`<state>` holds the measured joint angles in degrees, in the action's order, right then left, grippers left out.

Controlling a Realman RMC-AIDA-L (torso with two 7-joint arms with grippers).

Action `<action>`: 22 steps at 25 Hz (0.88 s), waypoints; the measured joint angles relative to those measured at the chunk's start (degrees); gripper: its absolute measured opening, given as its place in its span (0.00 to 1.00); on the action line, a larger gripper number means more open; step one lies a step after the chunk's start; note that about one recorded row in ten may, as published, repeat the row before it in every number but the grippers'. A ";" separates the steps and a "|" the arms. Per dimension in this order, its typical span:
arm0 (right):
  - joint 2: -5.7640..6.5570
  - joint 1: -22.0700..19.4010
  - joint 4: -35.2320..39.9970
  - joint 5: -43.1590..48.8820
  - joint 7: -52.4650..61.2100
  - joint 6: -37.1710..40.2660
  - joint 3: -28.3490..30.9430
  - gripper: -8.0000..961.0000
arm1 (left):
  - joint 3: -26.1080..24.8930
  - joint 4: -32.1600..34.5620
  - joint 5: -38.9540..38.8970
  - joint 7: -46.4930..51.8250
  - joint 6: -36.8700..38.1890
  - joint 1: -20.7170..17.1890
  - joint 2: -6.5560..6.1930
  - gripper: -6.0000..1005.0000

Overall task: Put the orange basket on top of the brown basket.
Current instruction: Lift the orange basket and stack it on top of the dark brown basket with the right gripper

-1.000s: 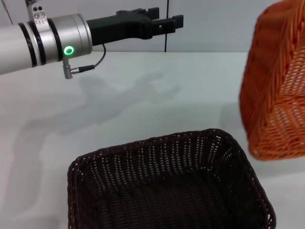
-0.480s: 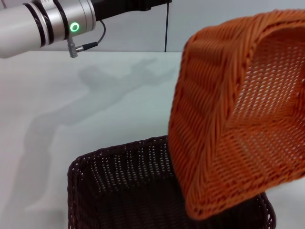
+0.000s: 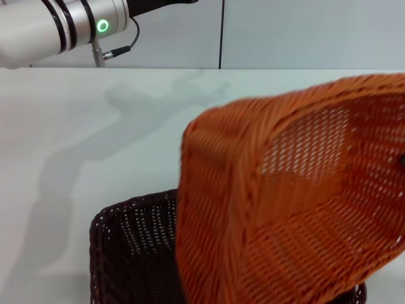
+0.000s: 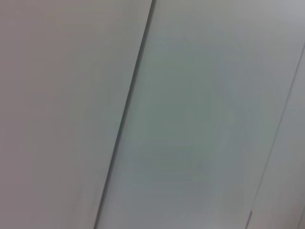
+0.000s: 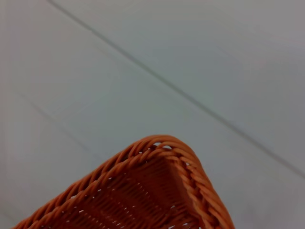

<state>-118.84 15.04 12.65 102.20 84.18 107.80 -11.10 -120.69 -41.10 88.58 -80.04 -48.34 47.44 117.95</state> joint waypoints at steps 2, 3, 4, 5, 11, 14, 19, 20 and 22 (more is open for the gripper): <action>-0.02 0.18 -0.46 2.30 -0.55 0.09 -0.11 0.16 | -0.08 0.83 0.00 -0.59 0.73 0.54 -0.03 0.86; -0.04 0.21 -0.58 3.12 -0.70 0.14 -0.11 0.16 | -0.09 1.31 0.00 -0.97 1.25 0.89 -0.04 0.86; -0.08 0.21 -0.76 4.43 -0.89 0.17 -0.12 0.16 | -0.10 2.07 0.00 -1.57 2.06 1.44 -0.04 0.86; -0.08 0.21 -0.76 4.43 -0.89 0.17 -0.12 0.16 | -0.10 2.07 0.00 -1.57 2.06 1.44 -0.04 0.86; -0.02 -0.46 -1.14 6.95 -0.62 -0.26 -0.19 0.16 | -0.07 2.59 0.01 -2.36 3.37 1.94 0.01 0.86; 0.13 -0.08 -0.97 8.55 -0.37 -1.06 -0.31 0.16 | -0.07 2.68 -0.01 -2.38 3.93 2.12 0.05 0.86; 0.24 1.69 -0.24 12.01 0.20 -1.66 -0.40 0.16 | -0.06 3.20 -0.04 -2.44 4.23 2.65 0.08 0.86; 0.24 1.69 -0.24 12.01 0.20 -1.66 -0.40 0.16 | -0.06 3.20 -0.04 -2.44 4.23 2.65 0.08 0.86; 0.31 2.11 0.25 12.67 0.44 -1.69 -0.54 0.21 | -0.06 3.21 -0.05 -2.48 4.29 2.65 0.09 0.86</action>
<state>-118.52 17.16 12.90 114.87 84.62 106.11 -11.64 -120.75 -37.89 88.53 -82.51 -44.04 50.09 118.04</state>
